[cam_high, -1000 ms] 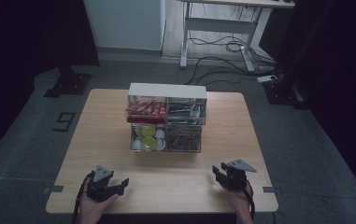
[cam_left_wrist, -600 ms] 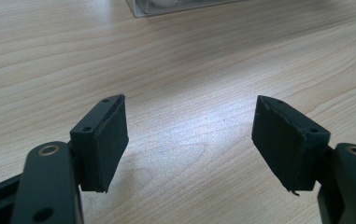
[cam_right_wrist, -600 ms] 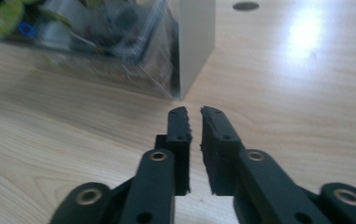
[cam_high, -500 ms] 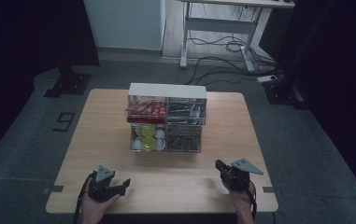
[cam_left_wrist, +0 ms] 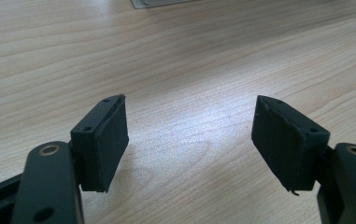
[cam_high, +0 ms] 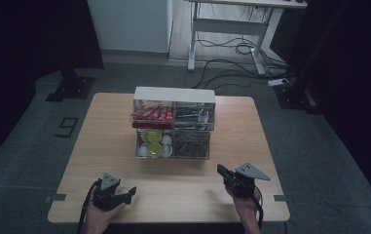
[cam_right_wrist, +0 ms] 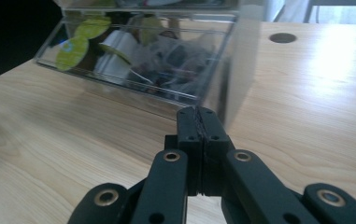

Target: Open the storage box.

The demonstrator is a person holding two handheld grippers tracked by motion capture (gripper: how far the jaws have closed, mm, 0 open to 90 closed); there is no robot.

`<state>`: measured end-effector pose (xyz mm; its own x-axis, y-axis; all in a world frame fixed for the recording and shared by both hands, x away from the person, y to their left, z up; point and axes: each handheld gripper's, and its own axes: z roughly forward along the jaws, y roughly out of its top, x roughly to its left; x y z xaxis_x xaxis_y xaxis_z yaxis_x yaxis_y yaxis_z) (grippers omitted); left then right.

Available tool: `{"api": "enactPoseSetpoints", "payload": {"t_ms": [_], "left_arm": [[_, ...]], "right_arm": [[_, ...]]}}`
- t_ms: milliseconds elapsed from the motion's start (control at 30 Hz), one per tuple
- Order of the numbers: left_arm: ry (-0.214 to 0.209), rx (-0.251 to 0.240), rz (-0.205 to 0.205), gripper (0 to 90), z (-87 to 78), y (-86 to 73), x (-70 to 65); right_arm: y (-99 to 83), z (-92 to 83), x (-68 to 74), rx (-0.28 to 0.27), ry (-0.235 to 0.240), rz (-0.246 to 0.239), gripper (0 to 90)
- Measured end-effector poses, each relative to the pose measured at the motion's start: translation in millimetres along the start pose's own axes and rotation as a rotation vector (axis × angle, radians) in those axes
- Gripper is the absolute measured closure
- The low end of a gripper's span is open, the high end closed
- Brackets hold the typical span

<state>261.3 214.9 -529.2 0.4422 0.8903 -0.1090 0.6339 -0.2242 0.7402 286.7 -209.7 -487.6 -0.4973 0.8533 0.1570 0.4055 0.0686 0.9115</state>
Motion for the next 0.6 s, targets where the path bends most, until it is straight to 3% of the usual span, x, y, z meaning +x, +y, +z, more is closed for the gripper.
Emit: {"api": "enactPoseSetpoints", "payload": {"t_ms": [200, 433, 600], "left_arm": [[0.007, -0.010, -0.015, 27.6, -2.4, -2.3, 0.8], [-0.002, 0.012, -0.005, 27.7, 2.8, -4.4, -4.7], [-0.007, 0.018, 0.002, 27.7, 5.6, -3.5, -6.6]], "right_arm": [[7.0, 12.0, 11.5, 0.007, 0.037, -0.028, 88.7], [16.5, 21.4, 17.3, 0.005, 0.071, -0.042, 88.7], [19.5, 29.2, 18.6, 0.006, 0.087, -0.030, 89.0]]}}
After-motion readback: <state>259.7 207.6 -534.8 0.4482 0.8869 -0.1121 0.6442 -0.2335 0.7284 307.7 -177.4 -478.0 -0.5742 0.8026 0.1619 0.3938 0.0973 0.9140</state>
